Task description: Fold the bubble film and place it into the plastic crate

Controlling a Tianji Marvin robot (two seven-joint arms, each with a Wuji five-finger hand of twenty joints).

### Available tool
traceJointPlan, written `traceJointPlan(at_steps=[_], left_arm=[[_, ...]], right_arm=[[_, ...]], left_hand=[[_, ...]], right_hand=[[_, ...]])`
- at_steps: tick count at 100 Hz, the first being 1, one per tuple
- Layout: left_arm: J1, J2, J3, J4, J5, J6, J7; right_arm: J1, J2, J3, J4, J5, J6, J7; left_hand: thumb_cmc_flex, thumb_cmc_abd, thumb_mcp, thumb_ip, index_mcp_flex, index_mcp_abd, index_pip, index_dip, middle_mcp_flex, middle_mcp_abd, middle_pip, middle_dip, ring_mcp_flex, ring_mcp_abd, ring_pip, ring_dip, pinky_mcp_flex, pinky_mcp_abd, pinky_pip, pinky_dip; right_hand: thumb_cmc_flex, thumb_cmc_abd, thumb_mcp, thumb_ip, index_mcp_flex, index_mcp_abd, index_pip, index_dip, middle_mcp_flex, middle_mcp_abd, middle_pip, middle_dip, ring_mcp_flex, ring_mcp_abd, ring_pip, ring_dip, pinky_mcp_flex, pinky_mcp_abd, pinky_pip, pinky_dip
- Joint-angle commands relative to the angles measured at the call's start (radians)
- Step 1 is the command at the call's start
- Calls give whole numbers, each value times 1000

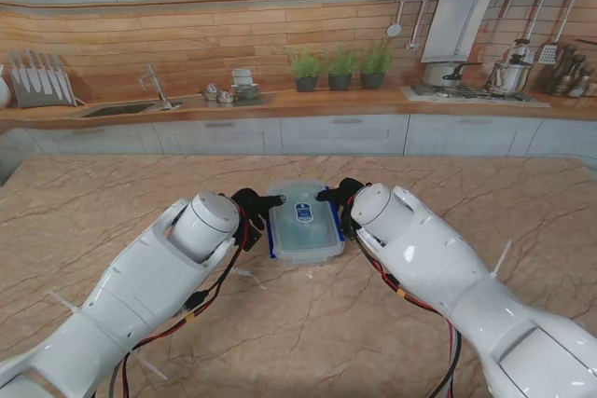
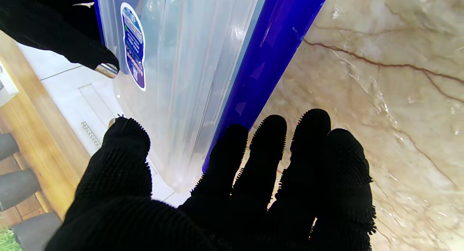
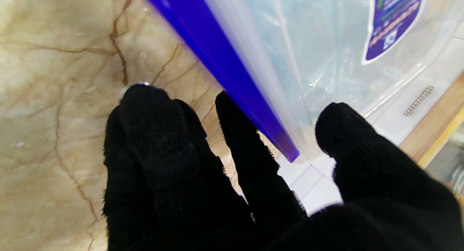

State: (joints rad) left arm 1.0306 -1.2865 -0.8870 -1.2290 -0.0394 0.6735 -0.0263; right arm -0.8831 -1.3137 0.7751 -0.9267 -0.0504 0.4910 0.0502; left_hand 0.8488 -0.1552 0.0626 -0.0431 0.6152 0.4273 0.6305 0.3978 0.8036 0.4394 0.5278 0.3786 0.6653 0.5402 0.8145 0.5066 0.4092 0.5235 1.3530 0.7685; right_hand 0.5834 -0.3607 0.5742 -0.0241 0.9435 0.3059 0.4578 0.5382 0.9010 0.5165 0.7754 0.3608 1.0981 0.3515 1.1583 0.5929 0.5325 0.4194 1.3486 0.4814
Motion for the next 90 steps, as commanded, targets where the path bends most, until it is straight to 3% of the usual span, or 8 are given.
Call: traceJointPlan(at_steps=[1,34,59,69,78,90], left_arm=[[2,-2,-1,-7,-1,7,-12],[6,-4,-8,-1,18,31,5],[5,-3,-5,4,65,53,20],[13,-10,-19,5,53,59,38],[18,-16,-28,8,38,70,49],[33,-43,-73,19,-52,78,93]], right_arm=[[-5,-3,0,-19,-1,-8,1],[7,-8,-15,6,-22,-4,-5],[11,-12,-16,18,-18,-4,-8],[11,-12,-14,19,-18,-8,-9],[11,-12,-13,20,-19,-12,-10],[11,-14,-10,25,-17,-13,-16]], left_hand=[[-9,38,-23,30,16,-112,-5,-7,19,0,-12,-8,17,27,11,5,10,23,35,20],[-9,16,-36,35,22,-102,3,-4,45,-5,5,-1,73,27,42,6,83,27,75,33],[-23,32,-45,34,0,-88,55,24,38,0,12,3,70,27,45,-1,87,25,78,28],[-35,53,-51,33,-30,-75,28,12,15,5,6,2,48,28,40,-2,58,18,70,27],[-39,82,-61,30,-43,-67,-5,-5,28,-14,9,2,53,21,40,-2,65,15,72,28],[-23,114,-69,25,-67,-40,-52,-28,42,-9,-5,-6,54,27,20,-12,64,31,64,25]], right_hand=[[-35,44,-32,37,5,-106,4,15,-12,-7,12,15,-8,27,4,3,3,43,5,17],[-59,61,-83,30,5,-97,-4,27,-18,3,10,15,-17,39,-2,4,-8,53,-9,16],[-57,66,-101,34,7,-93,-8,34,-20,6,10,15,-20,42,-4,5,-12,55,-16,13],[-58,69,-105,35,6,-92,-10,35,-20,5,10,15,-20,43,-5,5,-12,55,-16,13],[-58,72,-108,37,6,-94,-10,37,-21,5,10,15,-22,43,-5,5,-14,54,-17,13],[-56,74,-110,39,5,-93,-12,39,-23,4,9,15,-22,43,-5,6,-14,54,-18,13]])
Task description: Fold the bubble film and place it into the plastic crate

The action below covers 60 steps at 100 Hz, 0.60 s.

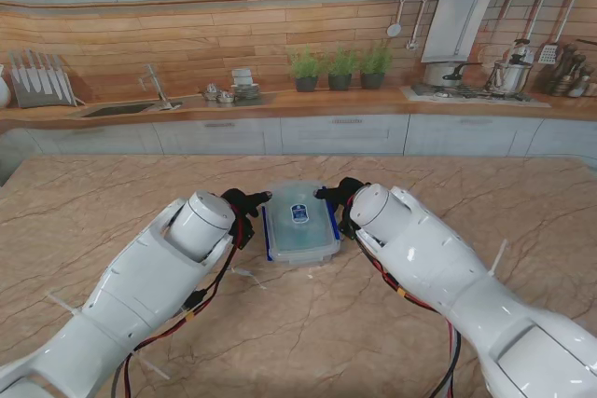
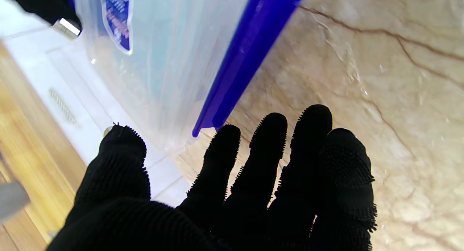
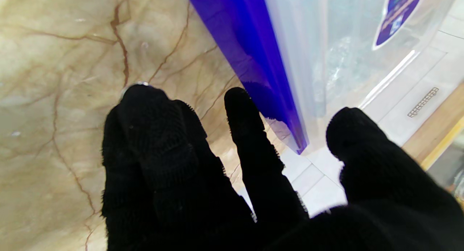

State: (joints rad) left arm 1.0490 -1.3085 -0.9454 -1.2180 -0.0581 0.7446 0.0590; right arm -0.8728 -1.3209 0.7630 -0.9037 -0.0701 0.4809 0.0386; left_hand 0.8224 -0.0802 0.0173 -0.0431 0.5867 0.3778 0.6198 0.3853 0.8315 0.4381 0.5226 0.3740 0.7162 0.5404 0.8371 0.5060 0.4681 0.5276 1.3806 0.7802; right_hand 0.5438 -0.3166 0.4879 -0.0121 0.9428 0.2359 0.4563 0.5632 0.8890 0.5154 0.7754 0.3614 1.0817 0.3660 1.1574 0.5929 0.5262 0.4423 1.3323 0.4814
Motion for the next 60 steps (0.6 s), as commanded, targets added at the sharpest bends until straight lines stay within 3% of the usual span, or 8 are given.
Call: traceJointPlan(at_steps=[1,15,29,39,50,60], left_arm=[[16,-23,-18,9,-40,8,12],[24,-46,-36,26,-95,11,47],[39,-64,-57,24,-158,28,73],[43,-74,-60,33,-179,36,86],[45,-83,-66,46,-224,44,85],[51,-90,-69,55,-280,39,82]], right_arm=[[0,-8,2,2,4,-3,-5],[-1,-7,3,0,8,1,-3],[-4,-6,6,-5,10,4,0],[-4,-6,6,-5,13,2,2],[-4,-6,7,-4,16,0,4],[-4,-6,8,-4,19,0,4]], left_hand=[[4,41,-23,25,-43,11,-44,-17,13,-6,-1,-2,1,29,-4,-12,3,28,35,13],[8,57,-26,23,-66,34,-96,-43,27,-5,-16,-11,-11,28,-32,-23,-7,38,19,11],[20,67,-26,24,-33,62,-152,-75,7,30,-62,-33,-66,35,-109,-52,-45,72,-95,-40],[6,79,-27,25,-39,70,-204,-102,-52,50,-93,-45,-138,36,-165,-70,-98,72,-164,-74],[-11,93,-28,26,-80,69,-274,-136,-147,65,-127,-58,-229,22,-226,-91,-186,48,-237,-114],[-10,105,-27,27,-133,48,-317,-157,-231,50,-155,-71,-313,-14,-278,-113,-292,-5,-310,-157]], right_hand=[[-16,30,-24,27,6,-23,-10,14,-11,6,9,14,-6,29,-4,6,-8,31,-1,13],[-16,33,-26,29,6,-25,-12,15,-11,4,10,14,-7,29,-4,6,-9,29,-1,14],[-15,35,-29,31,6,-26,-12,17,-12,6,9,14,-8,30,-5,7,-10,28,-1,14],[-15,36,-31,32,6,-26,-13,18,-11,5,10,15,-9,29,-5,7,-10,28,-1,15],[-16,38,-32,33,5,-26,-14,19,-12,5,10,14,-10,29,-4,8,-11,28,-1,15],[-15,38,-33,33,5,-25,-15,20,-12,5,10,15,-10,29,-4,8,-11,27,-1,15]])
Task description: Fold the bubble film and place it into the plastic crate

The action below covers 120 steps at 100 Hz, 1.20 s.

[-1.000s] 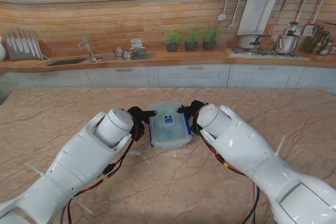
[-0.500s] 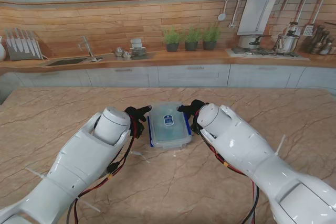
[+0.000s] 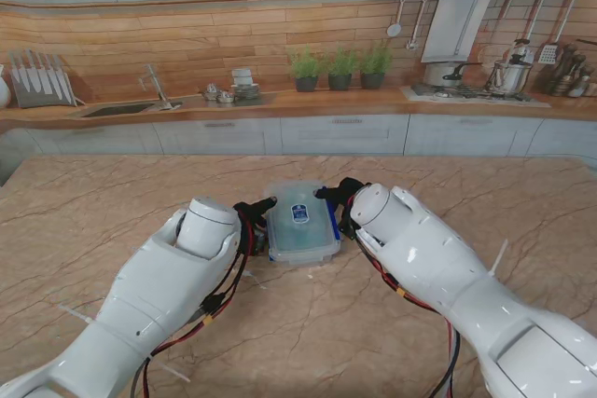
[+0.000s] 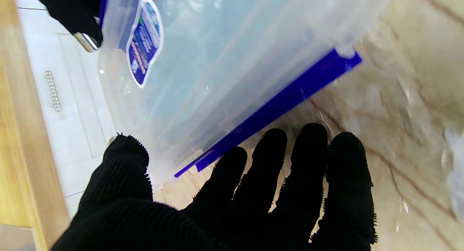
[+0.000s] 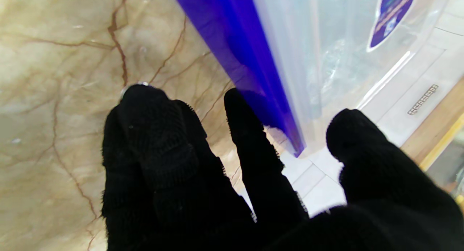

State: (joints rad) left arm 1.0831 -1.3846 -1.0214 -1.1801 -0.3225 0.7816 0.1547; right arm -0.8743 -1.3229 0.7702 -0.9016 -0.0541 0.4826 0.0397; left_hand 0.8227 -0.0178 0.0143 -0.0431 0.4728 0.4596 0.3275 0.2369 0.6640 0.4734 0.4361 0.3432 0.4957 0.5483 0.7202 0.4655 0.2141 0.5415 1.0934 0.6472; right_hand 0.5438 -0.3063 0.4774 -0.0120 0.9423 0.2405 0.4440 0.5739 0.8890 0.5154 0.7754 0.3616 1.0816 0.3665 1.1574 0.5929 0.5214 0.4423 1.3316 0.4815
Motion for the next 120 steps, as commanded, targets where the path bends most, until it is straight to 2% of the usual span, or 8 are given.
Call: traceJointPlan(at_steps=[1,25,41,49,75,94,105,120], left_arm=[[17,-14,8,18,-20,0,-16],[22,-25,11,37,-115,-17,-34],[13,-32,16,57,-155,-33,-43],[14,-42,9,64,-195,-53,-21],[20,-62,-11,66,-275,-106,53],[35,-72,-36,43,-345,-146,123],[46,-75,-50,24,-389,-162,160],[56,-77,-63,5,-435,-187,203]], right_arm=[[-3,-4,1,-6,3,-2,3],[-2,-2,1,-9,5,-1,11],[-3,-1,4,-11,7,-1,12],[-2,0,3,-11,7,-2,14],[0,1,-1,-10,9,9,25],[3,0,-2,-8,11,18,28],[5,0,0,-3,12,18,30],[7,-1,2,1,13,19,28]], left_hand=[[-13,46,-25,26,-24,-36,-28,-9,-68,10,-69,-40,-95,-25,-163,-73,-41,-22,-23,-25],[-16,55,-27,26,-36,-84,-12,-4,-80,-74,-80,-49,-133,-35,-188,-87,-94,-34,-29,-41],[-19,64,-29,26,-98,-116,-12,-2,-169,-120,-113,-65,-189,-80,-225,-106,-168,-68,-86,-83],[-18,64,-28,27,-133,-130,10,9,-206,-131,-112,-66,-208,-66,-222,-106,-186,-77,-91,-98],[-3,48,-25,30,-169,-146,61,33,-209,-144,-89,-56,-191,-62,-189,-92,-179,-96,-56,-95],[32,25,-13,39,-218,-157,98,49,-245,-143,-66,-42,-224,-130,-181,-81,-220,-157,-76,-112],[56,16,-8,41,-237,-162,109,53,-253,-142,-57,-37,-222,-144,-180,-75,-233,-184,-91,-124],[76,11,0,45,-253,-155,128,56,-241,-131,-20,-17,-153,-130,-36,42,-206,-197,-5,-88]], right_hand=[[-15,28,-23,33,5,-29,-2,9,-12,4,10,14,-10,28,-4,8,-7,27,-1,15],[-14,29,-25,35,5,-31,-4,10,-13,5,10,14,-11,28,-4,8,-8,26,-1,16],[-14,28,-26,36,5,-31,-4,12,-12,4,10,14,-12,28,-4,8,-9,25,0,17],[-11,21,-26,37,5,-32,-5,12,-12,2,10,14,-12,28,-4,9,-9,24,1,18],[-6,19,-21,39,3,-34,-6,14,-12,0,9,14,-12,26,-5,9,-8,23,2,20],[-7,24,-20,40,2,-34,-7,15,-13,-2,9,14,-12,25,-5,9,-9,22,3,22],[-7,26,-21,40,1,-36,-8,16,-15,-2,8,14,-14,25,-6,9,-10,22,3,23],[-8,28,-22,40,1,-37,-8,17,-15,-4,9,14,-17,25,-7,9,-12,17,6,25]])
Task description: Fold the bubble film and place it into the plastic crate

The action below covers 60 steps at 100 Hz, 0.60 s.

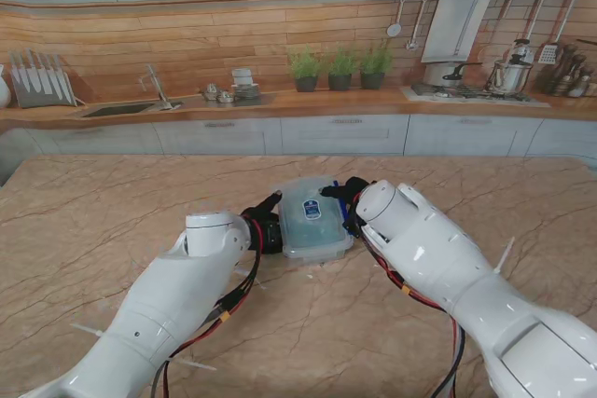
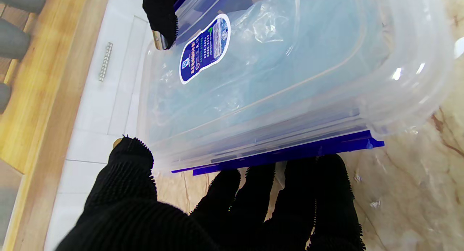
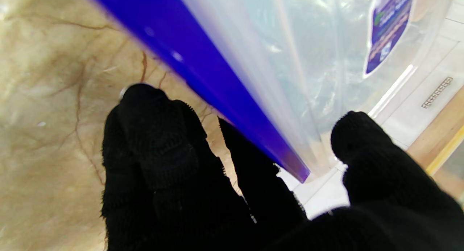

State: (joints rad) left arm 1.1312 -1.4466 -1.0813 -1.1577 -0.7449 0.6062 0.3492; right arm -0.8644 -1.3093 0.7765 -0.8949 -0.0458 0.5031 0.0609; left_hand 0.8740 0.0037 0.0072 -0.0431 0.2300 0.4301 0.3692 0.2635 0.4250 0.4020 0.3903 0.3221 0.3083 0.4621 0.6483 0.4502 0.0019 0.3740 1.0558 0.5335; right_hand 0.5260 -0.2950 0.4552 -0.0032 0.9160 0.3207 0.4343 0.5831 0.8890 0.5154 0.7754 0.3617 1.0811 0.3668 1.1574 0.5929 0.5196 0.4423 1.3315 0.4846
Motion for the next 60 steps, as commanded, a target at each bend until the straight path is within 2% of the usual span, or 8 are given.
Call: traceJointPlan(at_steps=[1,5,11,22,39,60], left_arm=[[9,-16,-4,-18,-16,-13,12],[11,-17,-8,-24,-28,-16,25],[14,-17,-14,-33,-35,-10,38],[19,-13,-20,-49,-9,14,35],[23,-7,-25,-61,27,35,18],[21,-6,-35,-61,21,52,12]], right_arm=[[-3,-15,-4,-6,5,-1,7],[-3,-15,-4,-5,6,0,7],[-4,-16,-3,-5,8,1,7],[-5,-15,1,-5,13,6,9],[-8,-11,5,-11,8,11,11],[-13,-7,9,-19,2,13,9]], left_hand=[[26,-12,9,46,-10,-123,89,30,-2,-60,28,5,38,-43,45,66,7,-31,39,29],[31,-17,12,47,-16,-123,89,30,2,-59,33,8,46,-44,67,85,5,-34,48,35],[36,-24,17,47,-24,-127,89,29,15,-62,66,26,46,-51,163,171,-1,-49,88,56],[43,-42,22,44,-46,-128,80,22,14,-65,103,47,40,-65,213,252,-14,-57,118,72],[42,-71,28,45,-80,-129,43,2,2,-74,151,89,11,-80,221,299,-40,-69,103,64],[38,-80,35,46,-72,-121,-35,-42,4,-80,262,256,-15,-75,209,327,-69,-71,61,35]], right_hand=[[10,18,0,31,27,-118,1,8,-15,-4,9,14,-17,25,-7,9,-10,17,7,22],[9,19,-1,31,27,-119,1,8,-15,-5,9,14,-17,26,-6,9,-11,15,8,23],[8,20,-2,31,26,-121,0,8,-17,-5,8,14,-21,26,-7,9,-15,10,10,25],[8,24,-3,32,21,-124,-2,9,-20,-10,7,13,-31,30,-9,10,-25,3,14,30],[6,31,-7,33,20,-128,-3,10,-21,-14,7,14,-35,30,-9,11,-30,-3,18,36],[2,38,-13,34,17,-134,-4,12,-19,-20,9,14,-40,33,-7,13,-34,-6,24,44]])
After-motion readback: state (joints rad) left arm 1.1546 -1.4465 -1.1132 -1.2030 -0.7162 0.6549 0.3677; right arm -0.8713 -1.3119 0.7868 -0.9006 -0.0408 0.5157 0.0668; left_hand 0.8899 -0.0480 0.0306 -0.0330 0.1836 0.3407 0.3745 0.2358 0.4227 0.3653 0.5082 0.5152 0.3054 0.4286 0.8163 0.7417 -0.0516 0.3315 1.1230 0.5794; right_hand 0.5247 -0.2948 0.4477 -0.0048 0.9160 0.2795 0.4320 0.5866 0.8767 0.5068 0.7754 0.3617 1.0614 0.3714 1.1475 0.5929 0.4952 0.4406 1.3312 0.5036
